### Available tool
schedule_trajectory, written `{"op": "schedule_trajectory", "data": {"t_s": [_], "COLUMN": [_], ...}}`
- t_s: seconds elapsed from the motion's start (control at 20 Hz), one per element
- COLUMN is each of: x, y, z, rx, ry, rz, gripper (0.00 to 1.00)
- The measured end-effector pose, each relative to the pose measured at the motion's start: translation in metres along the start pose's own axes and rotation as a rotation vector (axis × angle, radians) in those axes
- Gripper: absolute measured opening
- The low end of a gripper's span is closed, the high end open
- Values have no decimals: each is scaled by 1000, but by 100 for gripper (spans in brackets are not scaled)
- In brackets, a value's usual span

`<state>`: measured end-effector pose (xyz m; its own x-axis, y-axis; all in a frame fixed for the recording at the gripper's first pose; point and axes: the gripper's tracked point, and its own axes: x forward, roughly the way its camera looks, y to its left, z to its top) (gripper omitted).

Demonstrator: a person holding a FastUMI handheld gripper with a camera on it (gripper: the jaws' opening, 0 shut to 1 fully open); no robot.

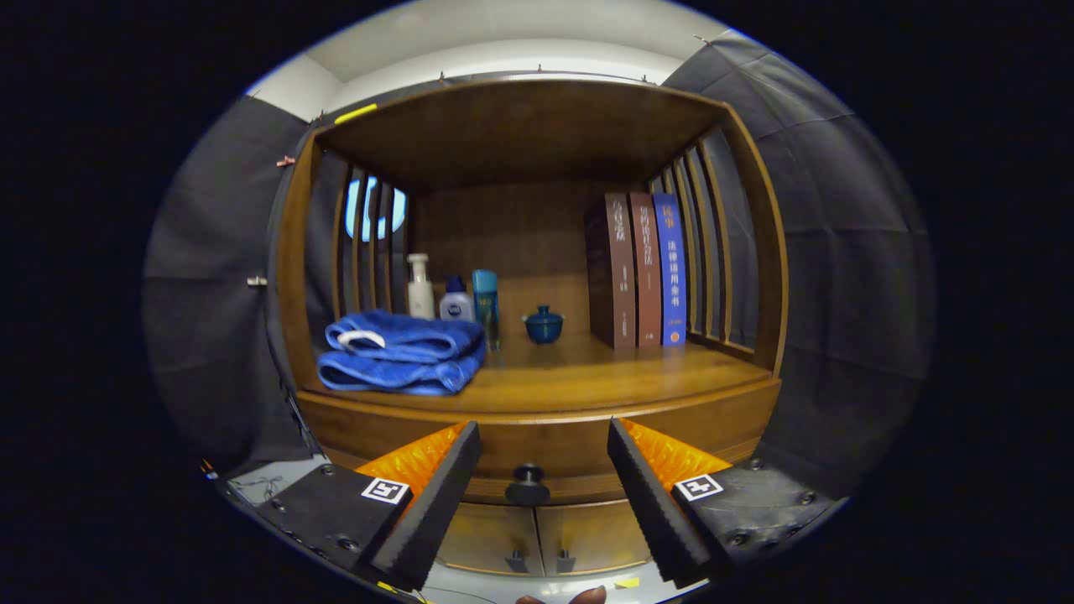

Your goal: Pull open the drawer, take out the items inside it, and place them on the countertop above the cabinet.

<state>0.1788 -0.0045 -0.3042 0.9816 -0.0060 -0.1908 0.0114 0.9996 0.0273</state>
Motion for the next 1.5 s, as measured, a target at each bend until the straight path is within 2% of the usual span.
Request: {"op": "schedule_trajectory", "data": {"t_s": [0.3, 0.35, 0.4, 0.6, 0.65, 0.75, 0.85, 1.0, 1.5], "x": [25, 31, 33, 40, 40, 42, 38, 31, -52], "y": [7, 13, 15, 18, 20, 15, 17, 16, 12], "z": [-62, -69, -76, -85, -84, -86, -84, -85, -92], "rx": [14, 21, 22, 12, -2, -40, -46, -2, 40], "ry": [113, 129, 148, 164, 154, 145, 149, 168, 182], "rz": [1, 3, 3, -19, -26, -31, -20, -21, -13], "gripper": [99, 96, 84, 54, 54, 47, 34, 33, 33]}}
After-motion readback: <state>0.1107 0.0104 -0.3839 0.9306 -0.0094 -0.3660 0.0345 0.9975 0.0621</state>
